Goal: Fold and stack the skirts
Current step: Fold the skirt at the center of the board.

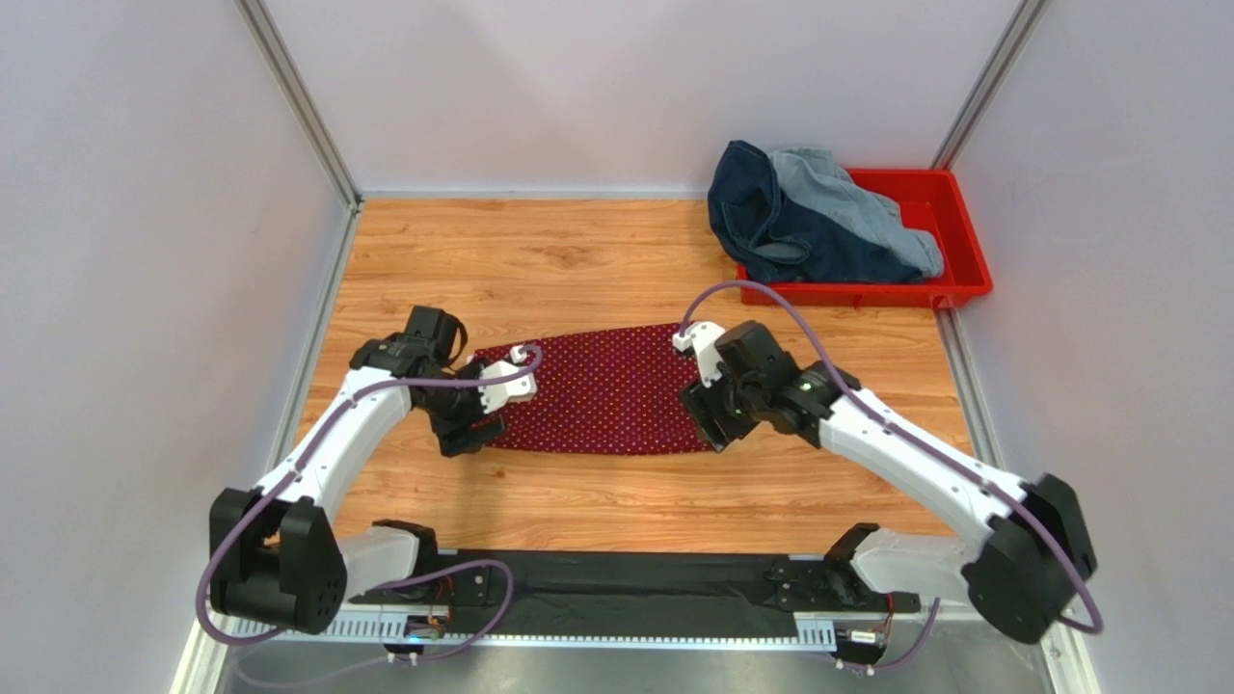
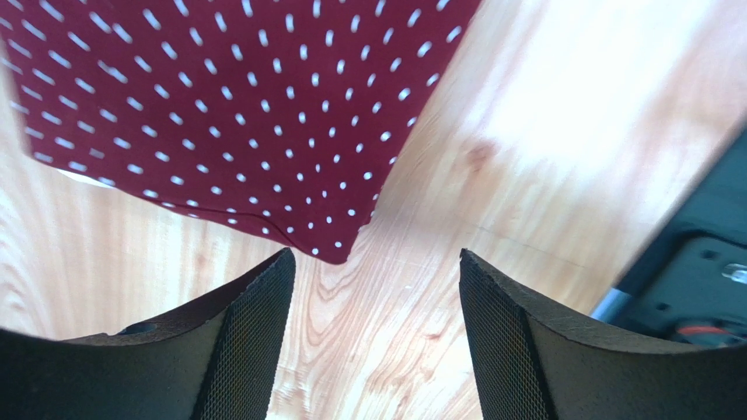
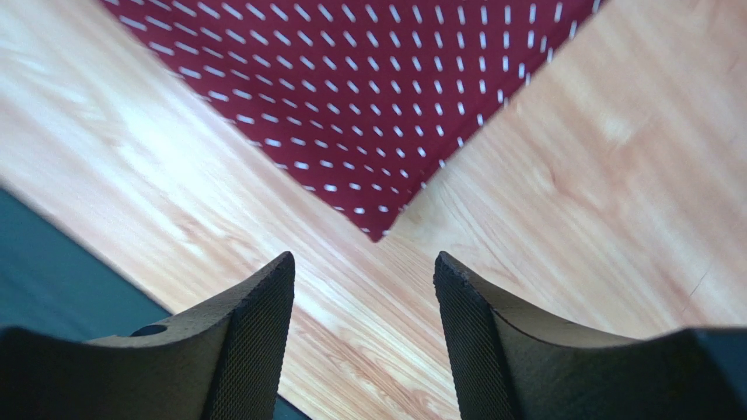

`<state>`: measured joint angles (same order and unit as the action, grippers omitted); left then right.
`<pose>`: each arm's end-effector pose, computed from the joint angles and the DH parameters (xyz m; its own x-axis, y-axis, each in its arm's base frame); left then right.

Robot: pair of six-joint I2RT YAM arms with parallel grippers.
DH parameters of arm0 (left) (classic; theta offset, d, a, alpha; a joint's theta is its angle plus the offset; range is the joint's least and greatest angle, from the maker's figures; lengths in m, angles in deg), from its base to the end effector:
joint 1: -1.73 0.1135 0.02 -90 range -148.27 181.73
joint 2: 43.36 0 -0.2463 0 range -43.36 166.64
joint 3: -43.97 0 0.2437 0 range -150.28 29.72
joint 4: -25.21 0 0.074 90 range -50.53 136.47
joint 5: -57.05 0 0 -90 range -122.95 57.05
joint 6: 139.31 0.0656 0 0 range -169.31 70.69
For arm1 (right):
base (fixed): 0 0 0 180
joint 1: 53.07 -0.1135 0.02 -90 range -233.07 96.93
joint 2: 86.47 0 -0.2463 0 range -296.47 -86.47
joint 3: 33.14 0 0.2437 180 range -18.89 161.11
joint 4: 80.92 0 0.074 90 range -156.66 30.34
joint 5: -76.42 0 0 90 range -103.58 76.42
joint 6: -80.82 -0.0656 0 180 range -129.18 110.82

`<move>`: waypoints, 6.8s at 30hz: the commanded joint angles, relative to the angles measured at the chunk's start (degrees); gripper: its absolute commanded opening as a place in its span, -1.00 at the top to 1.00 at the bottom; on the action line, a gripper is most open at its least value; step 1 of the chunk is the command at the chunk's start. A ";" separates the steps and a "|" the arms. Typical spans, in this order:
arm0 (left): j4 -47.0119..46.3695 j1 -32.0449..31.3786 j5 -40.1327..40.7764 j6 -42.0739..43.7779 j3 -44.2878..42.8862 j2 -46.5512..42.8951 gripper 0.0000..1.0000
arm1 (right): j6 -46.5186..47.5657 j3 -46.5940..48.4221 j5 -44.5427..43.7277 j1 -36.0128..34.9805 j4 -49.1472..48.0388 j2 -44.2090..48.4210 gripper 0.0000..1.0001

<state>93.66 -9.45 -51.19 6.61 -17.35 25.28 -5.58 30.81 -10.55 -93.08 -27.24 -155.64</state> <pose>0.1976 -0.0600 0.1797 -0.3178 0.8647 -0.3890 0.9331 0.3581 0.0336 0.1871 0.1616 0.2021 -0.6129 -0.5963 -0.5184 -0.7028 0.7113 0.0127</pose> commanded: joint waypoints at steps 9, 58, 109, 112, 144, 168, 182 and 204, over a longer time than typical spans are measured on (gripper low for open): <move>-13.59 0.11 1.52 -21.65 -4.35 10.00 -0.03 | -9.84 -0.57 3.05 0.11 -13.94 -5.96 0.44; -18.86 8.01 -3.03 -28.85 -24.57 32.53 -0.26 | -16.36 6.01 3.13 11.00 -11.21 -27.41 0.99; -9.38 10.65 -14.54 -8.73 -8.49 25.49 0.34 | 31.74 17.02 -6.54 -7.82 -29.22 -38.94 0.39; -7.88 8.91 -15.07 -8.29 -5.77 24.26 0.38 | 31.30 16.14 -6.54 -4.83 -29.31 -37.28 0.37; -19.38 -4.20 -11.04 24.13 12.16 -4.75 -0.39 | 59.94 -10.32 9.28 -22.30 -42.33 -16.88 -0.06; -18.26 -7.63 -13.04 21.96 14.56 -2.11 -0.39 | 59.35 -6.89 11.64 -20.47 -38.28 -22.43 1.00; 0.65 -7.63 -25.61 8.25 0.15 -3.69 -0.48 | 28.24 0.05 30.98 -10.37 -36.60 -18.45 1.00; -27.04 -16.94 -17.87 -9.87 0.75 4.39 -0.99 | -3.24 0.67 37.93 6.43 -54.97 -29.36 1.00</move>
<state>69.77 -26.02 -67.58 -1.19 -14.75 29.63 -4.75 30.67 26.67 -87.57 -76.71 -184.69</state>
